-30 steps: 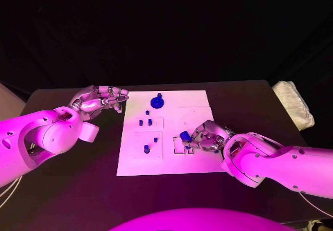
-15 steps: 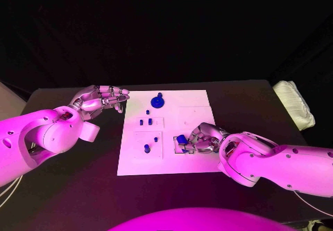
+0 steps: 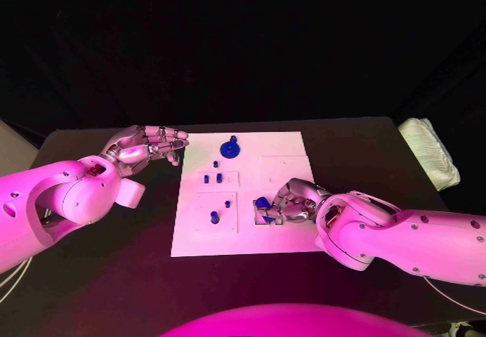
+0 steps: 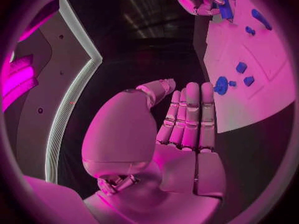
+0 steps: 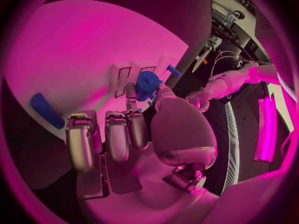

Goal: Assemble the parts on the task board

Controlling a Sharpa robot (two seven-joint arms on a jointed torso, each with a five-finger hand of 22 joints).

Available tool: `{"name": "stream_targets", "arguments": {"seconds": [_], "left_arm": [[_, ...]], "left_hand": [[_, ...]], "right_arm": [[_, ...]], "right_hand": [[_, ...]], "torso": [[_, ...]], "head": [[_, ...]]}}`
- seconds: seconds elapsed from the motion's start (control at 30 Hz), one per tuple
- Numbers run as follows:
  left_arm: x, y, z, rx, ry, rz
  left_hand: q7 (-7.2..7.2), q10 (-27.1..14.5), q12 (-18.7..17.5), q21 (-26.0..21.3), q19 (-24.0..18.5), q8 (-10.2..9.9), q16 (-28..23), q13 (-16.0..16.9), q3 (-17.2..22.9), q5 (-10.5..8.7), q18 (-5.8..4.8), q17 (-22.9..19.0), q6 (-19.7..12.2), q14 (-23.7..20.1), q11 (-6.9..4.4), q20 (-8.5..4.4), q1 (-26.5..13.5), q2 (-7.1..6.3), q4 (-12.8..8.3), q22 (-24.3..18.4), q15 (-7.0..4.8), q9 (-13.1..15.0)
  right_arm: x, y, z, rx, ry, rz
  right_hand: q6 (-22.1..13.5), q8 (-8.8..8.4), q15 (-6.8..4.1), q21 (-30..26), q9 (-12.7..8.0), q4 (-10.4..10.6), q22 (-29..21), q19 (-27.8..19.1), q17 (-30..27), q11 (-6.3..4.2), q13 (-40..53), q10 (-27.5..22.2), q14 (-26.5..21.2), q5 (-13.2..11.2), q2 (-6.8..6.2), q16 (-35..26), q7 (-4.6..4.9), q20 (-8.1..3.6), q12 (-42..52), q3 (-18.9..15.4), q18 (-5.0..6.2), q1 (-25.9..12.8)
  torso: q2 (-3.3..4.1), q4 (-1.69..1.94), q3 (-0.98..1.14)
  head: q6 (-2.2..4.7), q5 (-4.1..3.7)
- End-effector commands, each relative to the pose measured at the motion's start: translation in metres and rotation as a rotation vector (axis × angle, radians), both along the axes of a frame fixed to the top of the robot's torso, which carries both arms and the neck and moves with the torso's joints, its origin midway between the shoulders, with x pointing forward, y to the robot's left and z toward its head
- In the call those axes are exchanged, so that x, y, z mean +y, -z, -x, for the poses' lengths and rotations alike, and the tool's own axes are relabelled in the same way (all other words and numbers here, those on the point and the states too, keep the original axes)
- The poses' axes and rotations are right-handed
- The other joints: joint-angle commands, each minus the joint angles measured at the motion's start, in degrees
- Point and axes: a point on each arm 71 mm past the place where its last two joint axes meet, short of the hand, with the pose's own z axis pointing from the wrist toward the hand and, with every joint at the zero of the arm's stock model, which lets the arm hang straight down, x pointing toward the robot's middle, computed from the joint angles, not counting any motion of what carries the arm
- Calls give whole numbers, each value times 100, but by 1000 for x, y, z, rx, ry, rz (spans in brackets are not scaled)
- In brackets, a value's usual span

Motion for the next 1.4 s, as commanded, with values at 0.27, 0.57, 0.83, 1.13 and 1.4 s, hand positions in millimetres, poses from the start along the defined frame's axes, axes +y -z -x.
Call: {"name": "stream_targets", "arguments": {"seconds": [0.27,0.57,0.83,1.13,1.4], "left_arm": [[-3,-1,1,-1,21,8],[-3,0,1,3,23,7],[-2,0,1,2,21,6],[-1,0,1,3,19,4],[-1,0,1,1,20,-2]], "left_hand": [[43,-58,33,-55,33,52,-4,-17,11,35,82,-7,-67,5,-3,23,-87,23,64,-31,29,-19],[43,-86,35,-79,32,55,-2,-25,9,38,82,-7,-89,-4,0,28,-112,17,85,-48,33,-26],[43,-98,36,-87,31,56,-3,-28,11,39,82,-8,-99,-11,1,29,-111,14,85,-54,34,-29],[43,-98,36,-87,31,56,-3,-28,11,39,82,-8,-99,-11,1,29,-111,14,85,-54,34,-29],[45,-105,39,-94,30,58,-4,-30,15,40,82,-9,-105,-17,2,30,-107,14,84,-58,34,-31]], "right_arm": [[3,0,0,-19,-26,26],[4,-3,1,-53,-49,41],[-2,-7,5,-72,-74,6],[-4,-10,9,-85,-95,-10],[-7,-8,9,-67,-107,26]], "right_hand": [[-41,153,-33,30,20,17,1506,599,1107,-25,932,216,525,-1284,-86,25,-26,-9,-102,-597,-37,-681],[-72,183,-28,30,18,28,1506,599,1089,-20,921,204,521,-1456,-258,17,-21,-3,-141,-602,-37,-771],[-91,227,-31,30,12,-3,1506,599,1103,-24,946,217,524,-1270,-37,20,-25,-4,-139,-492,-37,-446],[-106,254,-33,30,3,-11,1506,599,1121,-27,965,227,528,-1146,-13,26,-28,-6,-136,-540,-37,-98],[-124,270,-37,30,-14,-37,1506,599,1113,-29,973,229,526,-1249,-53,22,-30,-11,-149,-548,-37,357]], "torso": [[-7,-14,3],[-8,-13,5],[-6,-18,6],[-9,-16,11],[-8,-6,1]], "head": [[-5,-14],[3,-7],[-8,16],[3,24],[1,26]]}}
